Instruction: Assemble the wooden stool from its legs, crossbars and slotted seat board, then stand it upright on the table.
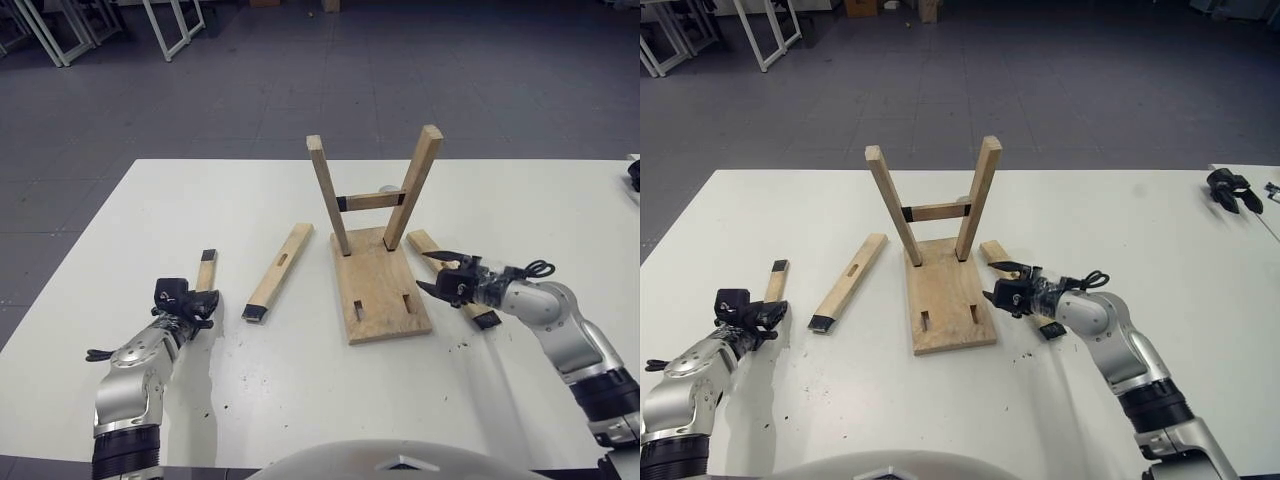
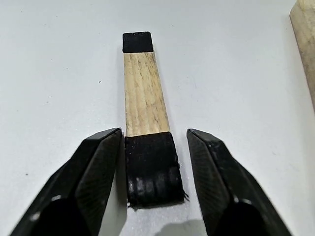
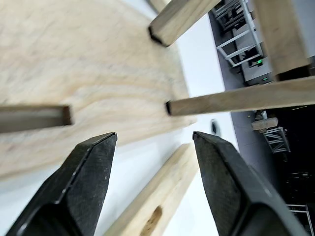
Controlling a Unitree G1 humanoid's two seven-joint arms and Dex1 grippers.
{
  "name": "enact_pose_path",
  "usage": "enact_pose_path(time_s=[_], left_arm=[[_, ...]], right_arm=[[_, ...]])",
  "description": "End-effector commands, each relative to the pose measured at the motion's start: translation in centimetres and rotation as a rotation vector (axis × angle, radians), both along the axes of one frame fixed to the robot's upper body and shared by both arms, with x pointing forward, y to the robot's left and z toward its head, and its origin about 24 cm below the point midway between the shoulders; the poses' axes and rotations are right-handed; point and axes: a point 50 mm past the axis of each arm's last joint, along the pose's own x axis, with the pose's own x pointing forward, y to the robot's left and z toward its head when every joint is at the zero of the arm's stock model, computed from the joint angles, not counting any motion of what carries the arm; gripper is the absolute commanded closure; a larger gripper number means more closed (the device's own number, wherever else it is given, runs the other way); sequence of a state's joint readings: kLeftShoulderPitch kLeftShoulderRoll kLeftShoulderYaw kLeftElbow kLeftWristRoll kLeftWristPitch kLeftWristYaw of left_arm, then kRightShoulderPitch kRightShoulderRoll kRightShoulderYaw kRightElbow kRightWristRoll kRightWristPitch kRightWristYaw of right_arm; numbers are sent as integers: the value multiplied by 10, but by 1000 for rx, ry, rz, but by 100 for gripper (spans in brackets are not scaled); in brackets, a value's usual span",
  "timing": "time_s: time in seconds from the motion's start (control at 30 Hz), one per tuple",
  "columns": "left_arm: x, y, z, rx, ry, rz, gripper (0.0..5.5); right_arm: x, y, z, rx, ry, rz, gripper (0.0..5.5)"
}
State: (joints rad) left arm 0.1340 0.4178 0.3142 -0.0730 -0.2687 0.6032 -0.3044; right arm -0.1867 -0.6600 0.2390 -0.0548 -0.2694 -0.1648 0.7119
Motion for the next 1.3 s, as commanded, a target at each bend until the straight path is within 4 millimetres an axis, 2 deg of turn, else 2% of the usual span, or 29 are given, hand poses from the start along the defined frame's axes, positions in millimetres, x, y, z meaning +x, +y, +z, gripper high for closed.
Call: enact_pose_path(time_s=[0.03,0.13,0.17,0.3,0.4,0.47,0.53,0.7,0.8,1.0,1.2,1.23,1.3], left_arm=[[-10,-1,-11,35,127,6,374],[-6,0,-3,142,120,-24,420],[-3,-1,1,173,99,-34,421],[20,-10,46,276,-290,-45,421],[30,-25,81,253,-591,-106,421],[33,-45,104,286,-759,-244,421],[32,-64,118,307,-865,-383,421],[32,-102,133,307,-1000,-627,421],[30,-120,138,323,-1045,-744,421],[27,-133,139,356,-1069,-840,421],[27,-132,135,402,-1057,-864,421],[27,-131,134,404,-1057,-863,421],[28,-130,134,405,-1053,-865,421]], right_arm=[[7,10,30,173,34,-27,265],[4,21,45,348,194,-24,265],[4,25,47,400,251,-31,247],[6,39,60,648,460,-75,186],[10,47,74,836,583,-82,176],[12,54,84,942,672,-49,176],[12,60,93,1021,753,2,176],[9,73,117,1170,922,157,176],[14,79,128,1237,961,185,176],[24,89,136,1294,996,185,176],[22,92,144,1276,988,236,263],[22,92,144,1264,981,234,302],[23,91,144,1244,965,232,339]])
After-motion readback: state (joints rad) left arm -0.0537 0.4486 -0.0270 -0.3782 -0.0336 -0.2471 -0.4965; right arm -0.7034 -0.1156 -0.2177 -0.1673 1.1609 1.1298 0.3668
